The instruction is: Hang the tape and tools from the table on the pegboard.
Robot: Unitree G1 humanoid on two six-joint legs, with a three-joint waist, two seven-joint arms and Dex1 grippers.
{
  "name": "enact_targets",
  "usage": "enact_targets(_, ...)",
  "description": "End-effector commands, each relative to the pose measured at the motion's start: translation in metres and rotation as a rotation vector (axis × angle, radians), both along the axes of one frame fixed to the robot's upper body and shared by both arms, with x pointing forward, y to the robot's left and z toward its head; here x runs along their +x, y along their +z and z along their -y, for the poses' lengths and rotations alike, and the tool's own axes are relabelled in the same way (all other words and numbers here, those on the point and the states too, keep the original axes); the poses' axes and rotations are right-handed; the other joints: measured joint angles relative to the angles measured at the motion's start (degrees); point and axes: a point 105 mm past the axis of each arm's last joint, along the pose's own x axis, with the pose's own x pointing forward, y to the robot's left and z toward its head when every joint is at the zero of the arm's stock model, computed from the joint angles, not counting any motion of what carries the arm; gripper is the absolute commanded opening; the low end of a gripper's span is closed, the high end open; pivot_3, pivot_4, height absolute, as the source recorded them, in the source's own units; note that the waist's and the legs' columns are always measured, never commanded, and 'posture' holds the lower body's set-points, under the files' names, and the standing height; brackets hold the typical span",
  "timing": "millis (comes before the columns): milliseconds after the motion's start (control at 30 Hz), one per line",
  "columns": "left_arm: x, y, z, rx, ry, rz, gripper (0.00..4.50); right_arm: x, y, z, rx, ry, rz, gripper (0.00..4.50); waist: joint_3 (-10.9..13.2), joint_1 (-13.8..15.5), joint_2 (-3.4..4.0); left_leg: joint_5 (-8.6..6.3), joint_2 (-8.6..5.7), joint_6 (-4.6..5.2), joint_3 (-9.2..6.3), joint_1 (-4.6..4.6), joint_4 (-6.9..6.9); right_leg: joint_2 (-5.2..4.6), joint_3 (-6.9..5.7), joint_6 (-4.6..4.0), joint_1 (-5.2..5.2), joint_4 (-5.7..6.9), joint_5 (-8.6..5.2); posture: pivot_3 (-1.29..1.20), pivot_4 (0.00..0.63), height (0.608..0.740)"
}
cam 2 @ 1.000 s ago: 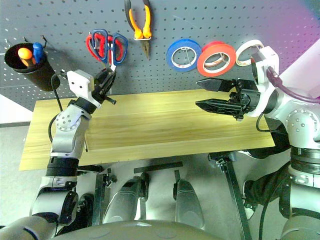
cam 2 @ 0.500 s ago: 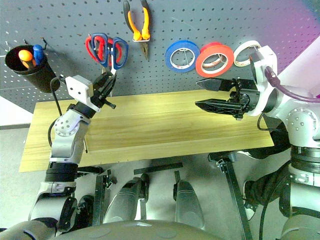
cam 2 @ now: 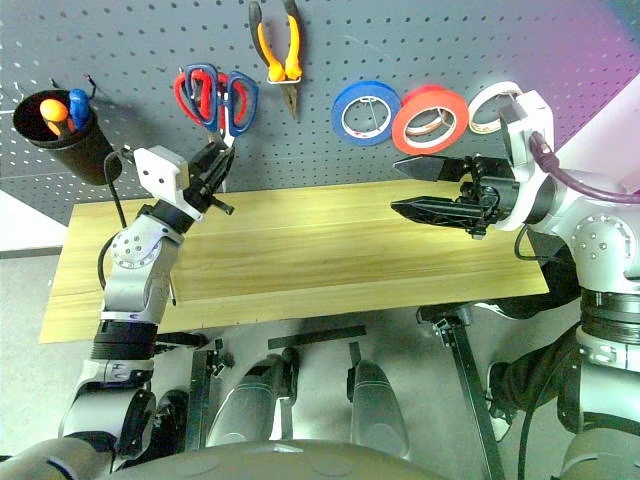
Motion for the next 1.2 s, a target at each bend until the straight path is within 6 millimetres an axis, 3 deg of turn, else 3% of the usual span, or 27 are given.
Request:
enact_targets(33, -0.015, 0.017, 0.008, 0.004, -0.067, 0.102, 0.54, -0.003, 0.012, -0.001, -0.004, 0.014, 0.059, 3.91, 0.0, 0.0, 0.00, 0.00, 0.00, 0.00, 0.00, 0.00, 0.00, 0.00, 0.00, 0.00, 0.00, 0.00, 0.00, -0.13, 0.234, 0.740)
enact_targets(167, -0.009, 0.010, -0.004, -0.009, 0.039, 0.061, 0.54, -0.002, 0.012, -0.001, -0.001, 0.014, 0.059, 3.91, 0.0, 0.0, 0.00, 0.02, 0.00, -0.02, 0.02, 0.00, 0.00, -0.01, 0.01, 0.00, 0.00, 0.00, 0.00, -0.12, 0.234, 0.740)
enact_targets(233, -0.022, 0.014, 0.016, 0.019, -0.104, 0.105, 0.54, -0.002, 0.013, -0.001, -0.001, 0.016, 0.060, 3.91, 0.0, 0.0, 0.01, -0.01, 0.00, 0.01, 0.01, 0.00, 0.01, 0.00, 0.01, 0.00, 0.00, 0.00, 0.00, -0.12, 0.231, 0.740)
enact_targets(333, -0.004, 0.002, 0.001, 0.008, 0.023, 0.010, 0.54, -0.001, 0.013, -0.002, -0.001, 0.017, 0.061, 3.91, 0.0, 0.1, 0.01, 0.02, 0.00, -0.04, 0.01, 0.00, 0.00, -0.01, 0.01, 0.00, 0.00, 0.00, 0.00, -0.12, 0.230, 0.740)
enact_targets(500, -0.006, 0.009, 0.000, 0.010, 0.026, 0.054, 0.54, 0.000, 0.013, -0.002, -0.002, 0.018, 0.061, 3.91, 0.0, 0.0, 0.02, -0.02, 0.00, 0.03, 0.01, 0.00, 0.02, 0.00, 0.01, 0.00, 0.00, 0.01, 0.00, -0.12, 0.231, 0.740)
enact_targets(567, -0.018, 0.012, 0.008, 0.001, -0.067, 0.095, 0.54, 0.000, 0.012, -0.002, -0.003, 0.016, 0.062, 3.91, 0.0, 0.1, 0.02, -0.01, 0.00, 0.01, 0.01, 0.00, 0.02, 0.00, 0.01, 0.00, 0.00, 0.01, 0.00, -0.11, 0.232, 0.740)
enact_targets(700, 0.001, 0.003, -0.005, -0.034, 0.032, -0.011, 0.54, 0.001, 0.013, -0.002, -0.001, 0.018, 0.062, 3.91, 0.0, 0.1, 0.02, 0.02, 0.00, -0.03, 0.01, 0.00, 0.02, -0.01, 0.01, 0.00, 0.01, 0.01, 0.00, -0.12, 0.235, 0.740)
enact_targets(900, -0.004, 0.006, 0.001, 0.009, 0.034, 0.018, 0.54, 0.001, 0.011, -0.002, 0.000, 0.012, 0.057, 3.91, 0.0, 0.0, 0.02, -0.01, 0.00, 0.01, 0.02, 0.00, 0.02, 0.00, 0.01, 0.01, -0.01, 0.01, 0.00, -0.12, 0.235, 0.740)
enact_targets(967, -0.016, 0.016, 0.009, -0.037, -0.058, 0.084, 0.54, 0.001, 0.010, -0.002, -0.007, 0.012, 0.058, 3.91, 0.0, 0.1, 0.02, 0.00, 0.00, -0.01, 0.02, 0.00, 0.02, 0.00, 0.01, 0.01, 0.00, 0.01, 0.00, -0.12, 0.230, 0.740)
enact_targets(1067, -0.008, -0.001, -0.002, -0.018, 0.018, -0.012, 0.54, 0.001, 0.008, -0.002, -0.011, 0.014, 0.055, 3.91, 0.0, 0.1, 0.04, 0.02, 0.00, -0.03, 0.03, 0.00, 0.02, -0.03, 0.01, 0.01, 0.00, 0.00, 0.00, -0.13, 0.227, 0.740)
enact_targets(1200, -0.004, -0.003, 0.000, 0.028, 0.042, -0.012, 0.54, 0.001, 0.008, -0.002, -0.014, 0.008, 0.055, 3.91, 0.0, 0.0, 0.05, 0.01, 0.00, -0.02, 0.02, 0.00, 0.02, -0.01, 0.01, 0.01, 0.00, 0.01, 0.00, -0.13, 0.228, 0.740)
